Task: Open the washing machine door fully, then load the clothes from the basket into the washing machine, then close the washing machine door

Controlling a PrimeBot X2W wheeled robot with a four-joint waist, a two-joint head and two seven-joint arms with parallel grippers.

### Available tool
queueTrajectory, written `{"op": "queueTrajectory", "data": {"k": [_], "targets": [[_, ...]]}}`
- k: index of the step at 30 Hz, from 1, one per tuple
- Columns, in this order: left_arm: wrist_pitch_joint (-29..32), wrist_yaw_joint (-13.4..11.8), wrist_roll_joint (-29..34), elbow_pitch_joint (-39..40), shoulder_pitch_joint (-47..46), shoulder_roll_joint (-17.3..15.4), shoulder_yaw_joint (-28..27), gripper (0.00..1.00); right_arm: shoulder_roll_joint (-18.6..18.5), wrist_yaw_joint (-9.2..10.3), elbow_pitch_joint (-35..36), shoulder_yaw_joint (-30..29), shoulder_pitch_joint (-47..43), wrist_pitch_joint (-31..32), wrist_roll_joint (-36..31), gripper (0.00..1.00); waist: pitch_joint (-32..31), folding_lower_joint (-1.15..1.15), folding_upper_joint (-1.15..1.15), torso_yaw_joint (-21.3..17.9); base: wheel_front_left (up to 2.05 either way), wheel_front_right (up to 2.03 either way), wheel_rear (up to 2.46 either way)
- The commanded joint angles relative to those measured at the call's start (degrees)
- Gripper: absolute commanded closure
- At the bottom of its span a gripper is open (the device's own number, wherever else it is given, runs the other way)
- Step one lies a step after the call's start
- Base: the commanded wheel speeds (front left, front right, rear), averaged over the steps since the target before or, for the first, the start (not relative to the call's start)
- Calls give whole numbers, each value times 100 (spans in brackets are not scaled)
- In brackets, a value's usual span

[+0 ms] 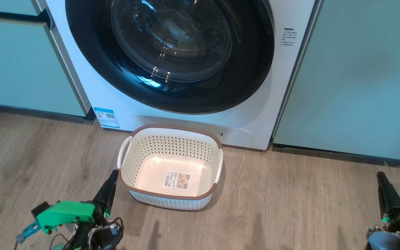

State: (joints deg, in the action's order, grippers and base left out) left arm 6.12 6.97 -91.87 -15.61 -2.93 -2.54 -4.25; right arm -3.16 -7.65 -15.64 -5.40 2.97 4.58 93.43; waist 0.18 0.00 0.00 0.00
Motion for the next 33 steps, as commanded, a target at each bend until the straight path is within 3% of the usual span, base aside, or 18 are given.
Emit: {"op": "queueTrajectory", "data": {"k": [1,33], "targets": [[38,52,-27,154,-327,-33,-230,100,-111,16,173,81,304,36,34,100,0,0,0,0,0,0,0],[37,52,-28,155,-327,-33,-229,100,-66,16,169,18,310,87,-19,100,0,0,0,0,0,0,0]]}}
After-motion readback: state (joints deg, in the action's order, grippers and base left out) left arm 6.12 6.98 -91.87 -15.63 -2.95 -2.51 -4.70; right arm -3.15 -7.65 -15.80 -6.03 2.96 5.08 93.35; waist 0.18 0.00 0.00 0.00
